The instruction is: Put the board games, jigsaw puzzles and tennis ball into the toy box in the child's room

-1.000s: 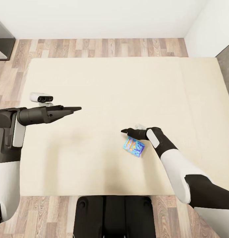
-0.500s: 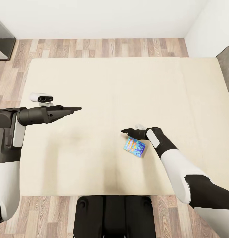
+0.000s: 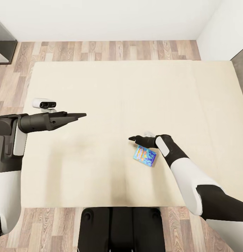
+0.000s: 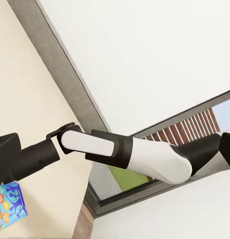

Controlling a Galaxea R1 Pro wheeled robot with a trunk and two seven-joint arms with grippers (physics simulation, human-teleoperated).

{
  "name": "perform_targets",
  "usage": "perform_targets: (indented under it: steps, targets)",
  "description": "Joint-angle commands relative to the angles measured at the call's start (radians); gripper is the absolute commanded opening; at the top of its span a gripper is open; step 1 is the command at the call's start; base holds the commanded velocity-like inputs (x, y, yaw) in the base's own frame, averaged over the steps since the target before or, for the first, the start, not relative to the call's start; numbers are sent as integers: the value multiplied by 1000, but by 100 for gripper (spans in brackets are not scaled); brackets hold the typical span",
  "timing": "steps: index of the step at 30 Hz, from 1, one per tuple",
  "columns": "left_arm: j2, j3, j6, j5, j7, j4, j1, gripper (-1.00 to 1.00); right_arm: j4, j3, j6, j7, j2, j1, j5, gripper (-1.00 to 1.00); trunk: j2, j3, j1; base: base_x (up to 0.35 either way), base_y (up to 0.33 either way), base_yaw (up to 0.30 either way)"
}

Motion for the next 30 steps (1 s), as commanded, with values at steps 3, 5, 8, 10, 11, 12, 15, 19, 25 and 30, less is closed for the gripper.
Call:
perform_targets:
  steps: [3,5,8,10,11,12,15,19,25,30]
  targets:
    - [0,0,11,0,-3,0,0,100,-1,-2,5,2,2,0,1,100,-2,-1,1,0,34,0]
    - [1,-2,11,0,-3,0,0,100,-1,-2,5,1,4,0,1,100,-2,-1,1,0,22,0]
    - [1,-3,11,0,-3,0,0,100,-1,-2,4,1,8,0,1,100,-2,-1,1,0,93,0]
    - [1,-2,11,0,-3,0,0,100,-1,-2,4,1,9,0,1,100,-2,-1,1,0,67,0]
    - [1,-2,11,0,-3,0,0,100,-1,-2,4,1,9,0,1,100,-2,-1,1,0,34,0]
    - [1,-2,11,0,-3,0,0,100,-2,-2,4,1,9,0,1,100,-2,-1,1,0,37,0]
    - [1,-2,11,0,-3,0,0,100,-2,-2,5,1,10,0,1,100,-2,-1,1,0,109,0]
    - [1,-1,11,0,-3,0,0,100,-2,-2,5,1,10,0,1,100,-2,-1,1,0,161,0]
    - [0,-3,11,0,-3,0,0,100,-2,-2,5,2,9,0,1,100,-2,-1,1,0,76,0]
    - [-1,-5,11,0,-3,0,0,100,-2,-2,5,2,8,0,1,100,-2,-1,1,-29,147,0]
